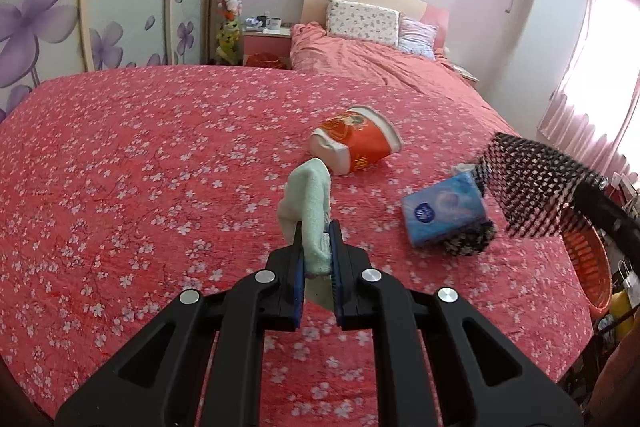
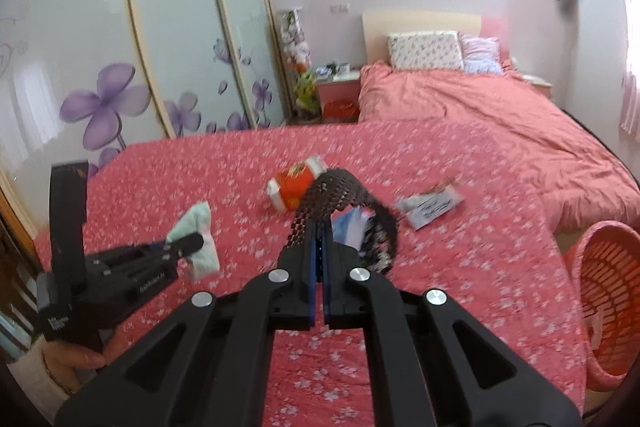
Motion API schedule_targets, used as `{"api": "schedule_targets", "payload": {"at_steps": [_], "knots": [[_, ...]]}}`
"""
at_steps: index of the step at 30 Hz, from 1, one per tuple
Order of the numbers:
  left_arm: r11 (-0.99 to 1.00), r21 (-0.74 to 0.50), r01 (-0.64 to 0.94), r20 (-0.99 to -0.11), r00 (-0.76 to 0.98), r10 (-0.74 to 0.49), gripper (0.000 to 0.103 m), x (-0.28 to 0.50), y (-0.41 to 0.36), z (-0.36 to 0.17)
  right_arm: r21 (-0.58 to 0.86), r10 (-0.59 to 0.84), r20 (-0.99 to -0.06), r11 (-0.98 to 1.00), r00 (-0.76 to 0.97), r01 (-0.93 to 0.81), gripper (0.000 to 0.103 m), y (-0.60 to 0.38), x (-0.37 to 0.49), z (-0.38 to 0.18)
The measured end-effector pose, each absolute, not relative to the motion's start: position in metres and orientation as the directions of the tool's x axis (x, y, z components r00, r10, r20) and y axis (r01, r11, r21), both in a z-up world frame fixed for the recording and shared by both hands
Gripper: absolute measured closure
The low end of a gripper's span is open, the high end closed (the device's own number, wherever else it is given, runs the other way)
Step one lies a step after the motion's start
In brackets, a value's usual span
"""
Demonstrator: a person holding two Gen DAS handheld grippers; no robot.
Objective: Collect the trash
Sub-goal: 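Carry green cloth and mesh bag over the orange basket and open both tools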
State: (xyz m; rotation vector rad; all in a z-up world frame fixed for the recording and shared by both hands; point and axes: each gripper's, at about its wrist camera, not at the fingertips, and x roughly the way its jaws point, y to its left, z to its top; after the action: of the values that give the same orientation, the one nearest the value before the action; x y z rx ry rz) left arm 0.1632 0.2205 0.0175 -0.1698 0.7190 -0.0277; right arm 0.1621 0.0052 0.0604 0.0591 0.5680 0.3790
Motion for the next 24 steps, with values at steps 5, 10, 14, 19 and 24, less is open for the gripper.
{"api": "schedule_targets", "payload": {"at_steps": [5,10,14,19,24], "knots": [[0.987,-0.157,0.016,-0.642,0.758,-0.115,0.092,0.159,0.201,0.024,0.163,0.318,-0.499,0.948,0.806,-0.273,0.100,-0.024,0.152,0.065],[0.985,-0.142,0.095,-0.635,0.755,-0.164,0.092,0.157,0.170,0.029,0.161,0.248,-0.512,0.968,0.822,-0.192,0.100,-0.057,0.145,0.054],[0.978,-0.137,0.157,-0.633,0.745,-0.208,0.092,0.157,0.142,0.030,0.145,0.164,-0.527,0.984,0.834,-0.102,0.100,-0.089,0.139,0.039],[0.960,-0.143,0.241,-0.632,0.724,-0.276,0.092,0.157,0.102,0.030,0.137,0.065,-0.541,0.990,0.839,0.012,0.100,-0.136,0.131,0.024],[0.934,-0.162,0.319,-0.627,0.698,-0.346,0.092,0.160,0.058,0.031,0.127,-0.013,-0.521,0.988,0.854,0.093,0.100,-0.174,0.122,0.024]]}}
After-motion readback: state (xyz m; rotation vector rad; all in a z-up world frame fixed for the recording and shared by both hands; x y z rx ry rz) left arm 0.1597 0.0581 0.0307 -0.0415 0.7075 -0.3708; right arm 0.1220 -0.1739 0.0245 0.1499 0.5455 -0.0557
